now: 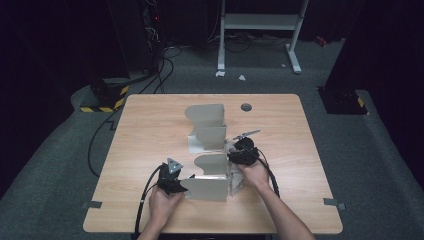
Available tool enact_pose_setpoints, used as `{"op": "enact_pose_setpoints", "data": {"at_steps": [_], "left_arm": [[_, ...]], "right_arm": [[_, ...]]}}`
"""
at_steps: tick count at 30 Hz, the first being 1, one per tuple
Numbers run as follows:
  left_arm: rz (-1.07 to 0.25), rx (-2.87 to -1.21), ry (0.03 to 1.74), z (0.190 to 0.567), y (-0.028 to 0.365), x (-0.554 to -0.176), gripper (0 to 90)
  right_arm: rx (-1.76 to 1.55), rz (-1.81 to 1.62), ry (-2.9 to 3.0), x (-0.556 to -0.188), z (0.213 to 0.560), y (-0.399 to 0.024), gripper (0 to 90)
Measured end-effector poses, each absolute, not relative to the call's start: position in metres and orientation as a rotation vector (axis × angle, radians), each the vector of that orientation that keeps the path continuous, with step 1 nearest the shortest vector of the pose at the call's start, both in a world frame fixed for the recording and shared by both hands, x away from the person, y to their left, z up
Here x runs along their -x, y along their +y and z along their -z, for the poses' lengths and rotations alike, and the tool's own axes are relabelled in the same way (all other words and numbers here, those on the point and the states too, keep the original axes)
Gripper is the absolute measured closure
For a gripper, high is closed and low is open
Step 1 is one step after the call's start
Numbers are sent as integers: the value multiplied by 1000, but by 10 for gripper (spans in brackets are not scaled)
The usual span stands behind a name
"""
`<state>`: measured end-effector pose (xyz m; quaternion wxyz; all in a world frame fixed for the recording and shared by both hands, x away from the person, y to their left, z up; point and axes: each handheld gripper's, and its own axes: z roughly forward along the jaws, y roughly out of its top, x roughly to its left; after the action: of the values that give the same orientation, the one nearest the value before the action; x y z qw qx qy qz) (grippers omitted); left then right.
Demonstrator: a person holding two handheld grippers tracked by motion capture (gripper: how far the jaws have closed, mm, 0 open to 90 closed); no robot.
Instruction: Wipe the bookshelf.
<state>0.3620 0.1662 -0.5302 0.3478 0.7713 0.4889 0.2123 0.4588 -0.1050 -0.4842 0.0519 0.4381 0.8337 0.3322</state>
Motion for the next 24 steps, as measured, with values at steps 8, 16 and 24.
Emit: {"op": "enact_pose_setpoints", "data": {"at_steps": [8,16,24], "left_arm": [[-559,-2000,1269,530,166,-362,224],[-561,-1996,1274,530,166,-362,225],[-564,-1991,1284,530,166,-362,225]], "right_arm": [[-1155,-1115,2464,-443,423,-107,820],[-1126,-1206,2467,-443,420,-115,820],[-1026,-1213,2507,-443,412,-126,817]]}}
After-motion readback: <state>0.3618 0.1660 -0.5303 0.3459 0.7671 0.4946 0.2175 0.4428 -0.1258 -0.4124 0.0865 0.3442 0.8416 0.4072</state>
